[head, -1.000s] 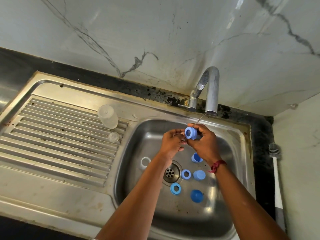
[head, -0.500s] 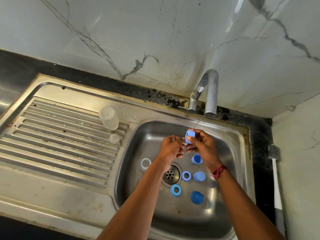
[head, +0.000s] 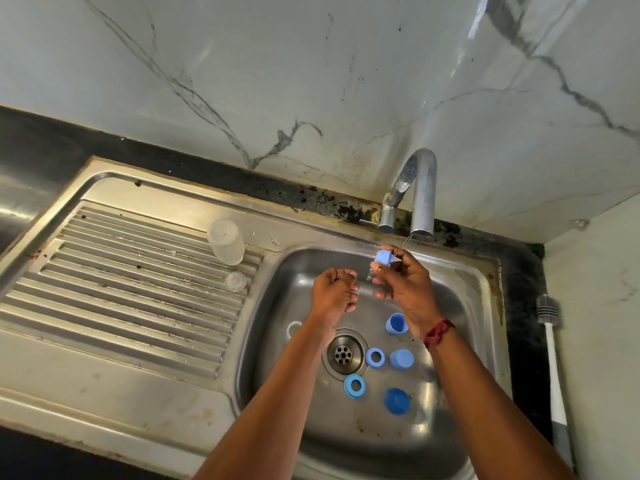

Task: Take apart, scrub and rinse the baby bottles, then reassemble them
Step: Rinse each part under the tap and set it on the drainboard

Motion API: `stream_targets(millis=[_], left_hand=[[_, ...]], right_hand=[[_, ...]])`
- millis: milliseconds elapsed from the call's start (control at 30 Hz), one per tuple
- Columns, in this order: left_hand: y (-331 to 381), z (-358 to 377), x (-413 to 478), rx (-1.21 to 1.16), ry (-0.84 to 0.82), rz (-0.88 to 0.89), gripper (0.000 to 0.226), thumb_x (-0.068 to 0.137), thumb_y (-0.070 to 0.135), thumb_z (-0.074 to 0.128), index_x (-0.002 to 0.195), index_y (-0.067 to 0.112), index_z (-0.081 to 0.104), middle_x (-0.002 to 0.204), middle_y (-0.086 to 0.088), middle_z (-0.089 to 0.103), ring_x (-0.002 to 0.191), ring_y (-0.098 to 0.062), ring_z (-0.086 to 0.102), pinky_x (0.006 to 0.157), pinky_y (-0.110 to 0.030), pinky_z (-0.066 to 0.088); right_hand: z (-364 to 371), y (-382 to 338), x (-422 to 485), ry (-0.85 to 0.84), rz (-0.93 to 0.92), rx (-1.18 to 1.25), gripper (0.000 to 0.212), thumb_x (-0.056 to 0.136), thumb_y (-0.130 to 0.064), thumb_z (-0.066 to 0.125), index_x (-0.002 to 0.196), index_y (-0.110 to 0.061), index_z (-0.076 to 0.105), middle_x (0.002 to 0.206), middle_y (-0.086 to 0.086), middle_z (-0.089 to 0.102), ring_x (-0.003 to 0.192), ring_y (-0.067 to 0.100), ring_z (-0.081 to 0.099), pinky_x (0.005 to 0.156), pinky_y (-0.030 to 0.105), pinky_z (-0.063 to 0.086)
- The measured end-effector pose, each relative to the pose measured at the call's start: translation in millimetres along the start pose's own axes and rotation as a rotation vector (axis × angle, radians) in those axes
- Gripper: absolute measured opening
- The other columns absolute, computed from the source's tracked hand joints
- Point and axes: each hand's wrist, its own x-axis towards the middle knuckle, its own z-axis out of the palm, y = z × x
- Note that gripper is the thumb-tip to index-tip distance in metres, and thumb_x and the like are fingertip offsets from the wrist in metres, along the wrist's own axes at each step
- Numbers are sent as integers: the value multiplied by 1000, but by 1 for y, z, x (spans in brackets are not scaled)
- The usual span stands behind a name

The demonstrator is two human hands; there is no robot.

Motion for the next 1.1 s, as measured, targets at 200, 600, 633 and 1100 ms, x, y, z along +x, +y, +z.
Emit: stream_targets(millis=[200,600,633,1100], left_hand=[[0,-10,-7,10,8,24,7,97,17,58,96,11,61,70,0,62,60,-10,52,58,-24,44],[-4,-17,-28,52,13,33,8,97,17,59,99,11,62,75,-3,62,60,-11,52,56,-23,42],[-6,-19,-30,60,19,28,8,96,18,59,99,11,62,75,-3,62,61,-12,53,56,-23,43],[-23,-57,-51,80,159,-27,9,94,12,54,89,13,62,72,-2,59,63,-14,52,59,-27,41]], right_hand=[[-1,5,-5,103,-211,-341,47,70,-7,87,110,-22,66,114,4,65,98,16,65,84,26,55],[3,10,-24,128,-290,-707,67,75,6,75,137,-7,55,115,6,45,103,19,53,90,8,34],[3,13,-27,103,-287,-733,68,76,6,74,140,-6,53,119,8,47,109,21,54,94,11,34],[14,22,-51,-119,-224,-658,45,72,-12,86,112,-26,71,105,-3,65,95,10,64,85,18,52]])
